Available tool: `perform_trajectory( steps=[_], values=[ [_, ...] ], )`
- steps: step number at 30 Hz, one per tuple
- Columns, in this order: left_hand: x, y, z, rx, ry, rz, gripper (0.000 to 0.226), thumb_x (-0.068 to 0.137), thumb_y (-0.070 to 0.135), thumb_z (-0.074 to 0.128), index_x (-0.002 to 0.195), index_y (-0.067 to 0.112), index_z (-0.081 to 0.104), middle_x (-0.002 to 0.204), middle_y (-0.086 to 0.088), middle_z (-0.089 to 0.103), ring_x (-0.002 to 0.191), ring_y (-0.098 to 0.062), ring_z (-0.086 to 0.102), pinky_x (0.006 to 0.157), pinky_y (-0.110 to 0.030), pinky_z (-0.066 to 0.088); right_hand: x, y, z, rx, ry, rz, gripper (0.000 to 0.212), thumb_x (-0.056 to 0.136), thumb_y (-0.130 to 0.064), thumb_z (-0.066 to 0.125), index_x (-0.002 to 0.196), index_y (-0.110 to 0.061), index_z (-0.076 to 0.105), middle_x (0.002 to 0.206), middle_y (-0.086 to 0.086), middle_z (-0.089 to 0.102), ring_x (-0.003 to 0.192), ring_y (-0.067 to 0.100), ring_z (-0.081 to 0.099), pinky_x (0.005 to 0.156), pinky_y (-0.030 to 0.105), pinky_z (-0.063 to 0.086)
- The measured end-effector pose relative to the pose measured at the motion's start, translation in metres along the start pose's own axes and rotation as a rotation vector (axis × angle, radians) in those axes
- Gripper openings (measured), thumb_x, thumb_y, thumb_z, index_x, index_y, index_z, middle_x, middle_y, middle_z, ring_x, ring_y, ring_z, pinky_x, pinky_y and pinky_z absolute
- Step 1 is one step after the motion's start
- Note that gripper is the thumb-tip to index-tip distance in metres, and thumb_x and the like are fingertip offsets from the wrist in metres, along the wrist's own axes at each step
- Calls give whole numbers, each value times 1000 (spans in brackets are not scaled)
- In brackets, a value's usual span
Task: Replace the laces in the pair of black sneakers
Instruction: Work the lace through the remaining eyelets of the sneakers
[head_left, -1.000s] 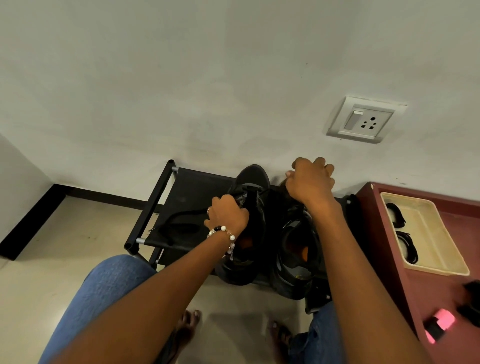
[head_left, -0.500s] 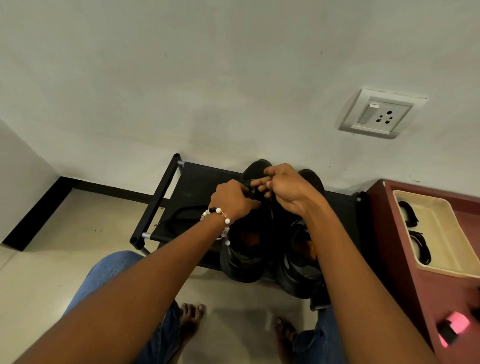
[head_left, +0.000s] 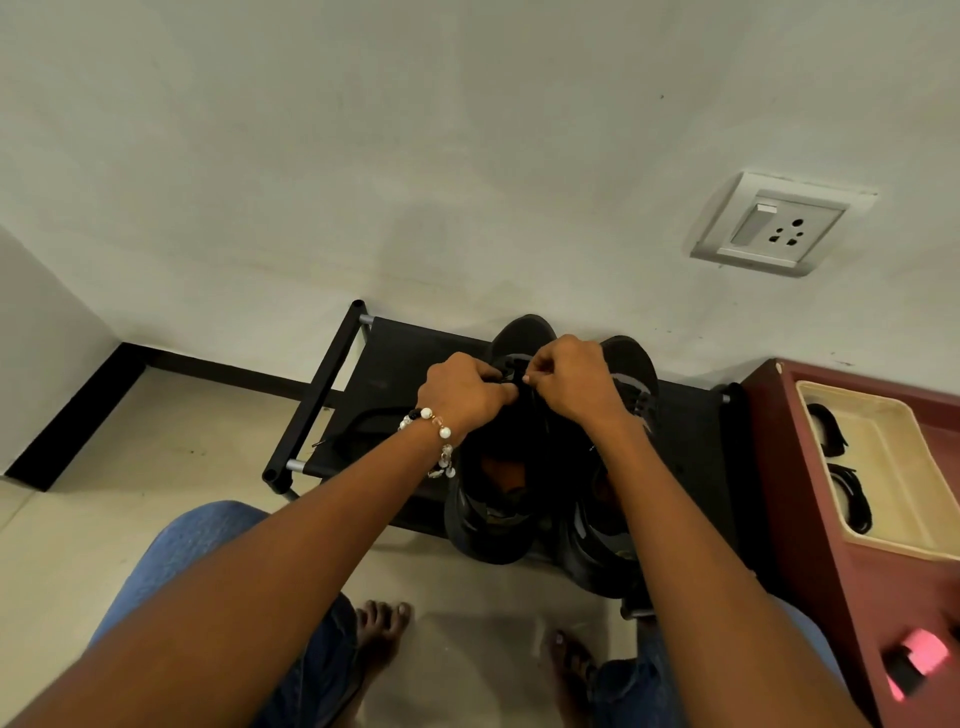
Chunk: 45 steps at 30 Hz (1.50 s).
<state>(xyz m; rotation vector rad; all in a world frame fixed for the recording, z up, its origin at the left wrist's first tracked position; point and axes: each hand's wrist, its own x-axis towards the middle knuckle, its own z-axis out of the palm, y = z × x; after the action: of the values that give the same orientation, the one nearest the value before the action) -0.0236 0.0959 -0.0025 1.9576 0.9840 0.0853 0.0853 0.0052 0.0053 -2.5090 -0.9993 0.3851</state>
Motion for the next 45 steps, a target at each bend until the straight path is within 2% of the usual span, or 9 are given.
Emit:
perform_trajectory(
  steps=[9,15,18,21,28,33,39,42,45],
  values=[
    [2,-1,-1,-46,-5,-12,32,85,28,71,116,20,69,107,-4,70,93,-18,66,84,-33,56,3,-7,19,30,12,57,17,87,-10,62,82,-4,76,84,13,72,78,27,67,77,42,58],
    [8,5,-11,-85,-159,-55,27,89,32,67,109,14,72,100,-6,70,91,-20,65,65,-27,52,5,-3,32,236,55,227,21,84,-7,60,71,-13,76,81,8,71,86,27,64,85,52,53],
    [15,2,-14,-113,-141,-75,31,96,28,58,102,2,72,77,-7,62,74,-19,59,71,-29,49,9,-4,35,297,15,272,20,85,-6,62,73,-14,75,87,6,71,93,28,63,90,56,50],
    [21,-2,-7,-46,-39,-16,20,93,20,62,107,11,73,93,-5,69,84,-15,63,83,-28,53,11,-4,34,366,9,308,27,86,-7,68,64,-22,71,82,-2,69,98,24,63,96,56,45],
    [33,-2,-3,16,83,23,16,80,25,78,94,16,78,93,-5,73,87,-20,68,81,-38,58,7,-10,32,-136,158,128,11,90,-17,65,87,-20,76,87,-2,70,90,20,58,94,42,28],
    [37,-1,0,66,105,41,17,82,25,76,95,13,77,95,-7,73,86,-22,68,82,-37,58,3,-9,32,-150,210,139,9,89,-20,67,84,-22,75,84,-3,70,80,17,54,88,39,25],
    [40,3,5,269,59,63,29,94,26,57,82,1,65,80,-11,63,77,-28,62,69,-34,48,-12,-13,31,-109,271,174,17,84,-23,72,97,-21,61,102,-2,59,103,20,53,88,42,25],
    [49,-6,4,142,56,-13,32,93,21,52,70,0,55,73,-11,60,71,-29,61,68,-35,52,-25,-15,30,-63,232,252,42,85,-33,72,117,-14,53,119,7,51,115,27,49,96,49,34],
    [50,-9,1,-211,74,-82,28,97,15,49,87,-9,61,89,-20,67,73,-32,67,68,-44,60,-40,-17,37,79,217,293,44,89,-19,67,123,-2,46,126,18,46,113,36,51,92,41,43]
  ],
)
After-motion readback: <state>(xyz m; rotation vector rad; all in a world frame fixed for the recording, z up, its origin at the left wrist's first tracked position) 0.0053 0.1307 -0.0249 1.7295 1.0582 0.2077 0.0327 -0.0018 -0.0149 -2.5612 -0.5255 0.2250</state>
